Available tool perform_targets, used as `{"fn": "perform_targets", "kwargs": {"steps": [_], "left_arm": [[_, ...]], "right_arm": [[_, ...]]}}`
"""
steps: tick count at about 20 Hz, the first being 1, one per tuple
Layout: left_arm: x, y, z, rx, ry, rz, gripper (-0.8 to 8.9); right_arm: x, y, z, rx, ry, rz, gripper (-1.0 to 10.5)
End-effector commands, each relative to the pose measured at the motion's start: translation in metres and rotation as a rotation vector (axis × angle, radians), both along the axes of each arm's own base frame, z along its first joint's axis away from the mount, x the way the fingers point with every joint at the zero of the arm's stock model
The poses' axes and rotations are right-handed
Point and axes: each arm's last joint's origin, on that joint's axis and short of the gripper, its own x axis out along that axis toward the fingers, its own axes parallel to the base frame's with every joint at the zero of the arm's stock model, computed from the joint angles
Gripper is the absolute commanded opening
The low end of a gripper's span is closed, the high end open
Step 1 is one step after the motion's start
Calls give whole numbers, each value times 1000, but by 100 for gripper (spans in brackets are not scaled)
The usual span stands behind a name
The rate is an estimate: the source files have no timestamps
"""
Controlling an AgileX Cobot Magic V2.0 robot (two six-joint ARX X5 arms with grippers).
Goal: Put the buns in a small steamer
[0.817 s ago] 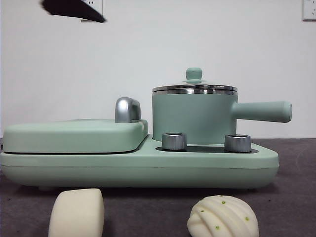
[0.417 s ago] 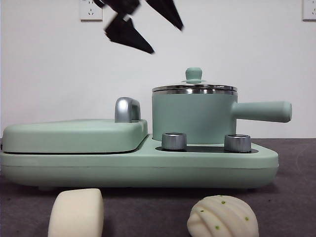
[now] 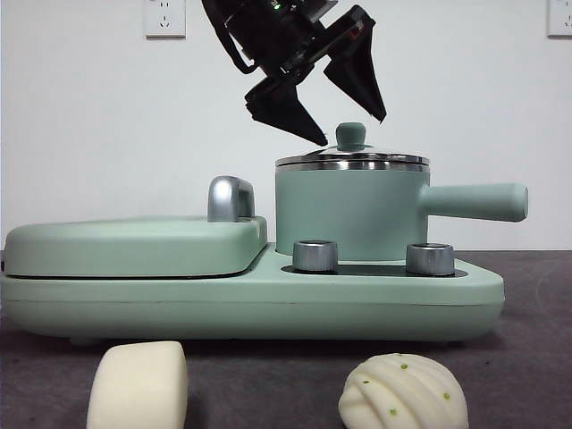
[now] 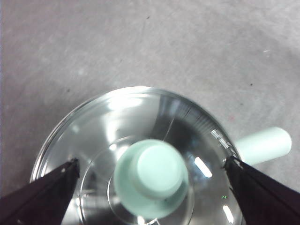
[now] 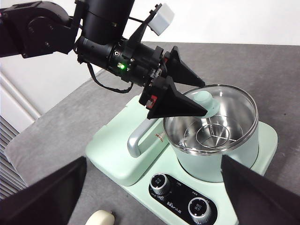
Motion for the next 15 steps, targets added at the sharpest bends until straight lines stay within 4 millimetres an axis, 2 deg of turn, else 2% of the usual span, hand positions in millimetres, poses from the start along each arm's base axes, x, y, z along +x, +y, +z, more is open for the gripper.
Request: {"fn": "perform_targets", "kwargs": {"steps": [1,7,10,15], "left_arm": [[5,-6,1,8,-40,6,431],[7,-11,-10,29,-18,4,428],[7,-13,-12,32,-14,1,326],[7,-13,-12,40,-27,-11,213]], "right_arm": [[0,0,5,8,-11,-1,460],[0,0,5,6,-12,-4,460],[0,0,5,6,-12,-4,460],[0,0,5,6,-12,-4,460]]}}
